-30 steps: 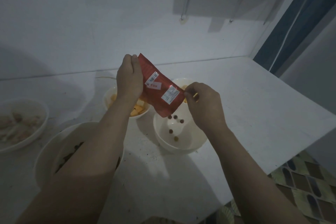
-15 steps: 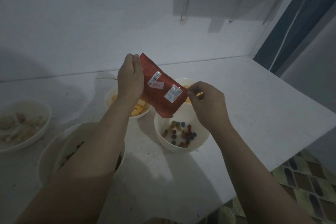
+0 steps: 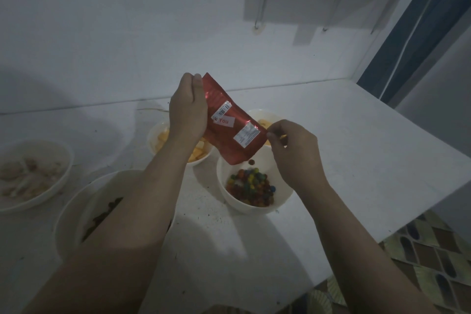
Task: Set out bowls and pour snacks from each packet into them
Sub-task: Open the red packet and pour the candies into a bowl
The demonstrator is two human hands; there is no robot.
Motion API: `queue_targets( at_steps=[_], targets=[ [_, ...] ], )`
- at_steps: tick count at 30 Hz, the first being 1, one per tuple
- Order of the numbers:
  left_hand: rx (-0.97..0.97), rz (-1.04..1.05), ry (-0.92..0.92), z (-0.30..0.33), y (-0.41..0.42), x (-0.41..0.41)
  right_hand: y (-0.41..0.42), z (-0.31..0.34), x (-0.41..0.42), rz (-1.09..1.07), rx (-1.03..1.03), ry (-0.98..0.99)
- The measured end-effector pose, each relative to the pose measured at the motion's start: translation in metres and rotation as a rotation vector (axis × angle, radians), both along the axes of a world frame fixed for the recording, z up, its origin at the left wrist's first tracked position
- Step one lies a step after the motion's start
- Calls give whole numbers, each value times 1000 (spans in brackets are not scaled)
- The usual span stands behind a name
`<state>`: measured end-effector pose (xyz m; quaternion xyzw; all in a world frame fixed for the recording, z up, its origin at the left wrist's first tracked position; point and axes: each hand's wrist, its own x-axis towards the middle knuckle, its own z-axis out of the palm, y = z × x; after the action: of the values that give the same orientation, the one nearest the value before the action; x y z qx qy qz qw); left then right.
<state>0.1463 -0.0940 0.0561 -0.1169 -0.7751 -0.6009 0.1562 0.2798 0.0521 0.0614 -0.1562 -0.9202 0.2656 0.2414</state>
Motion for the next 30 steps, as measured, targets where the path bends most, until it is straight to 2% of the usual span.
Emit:
queue_targets(
  at_steps=[11,17,23,30],
  targets=[
    [8,-47,55,4,2,4,-1,-8,4,-43,-97,169],
    [-54,-109,141,11,1,9,-1,-16,11,-70,-100,154],
    [-52,-140,155,10,2,15,-10,-27,22,-106,-162,230],
    [-91,-112,200,4,1,24,-8,-33,23,-28,-55,92]
  ],
)
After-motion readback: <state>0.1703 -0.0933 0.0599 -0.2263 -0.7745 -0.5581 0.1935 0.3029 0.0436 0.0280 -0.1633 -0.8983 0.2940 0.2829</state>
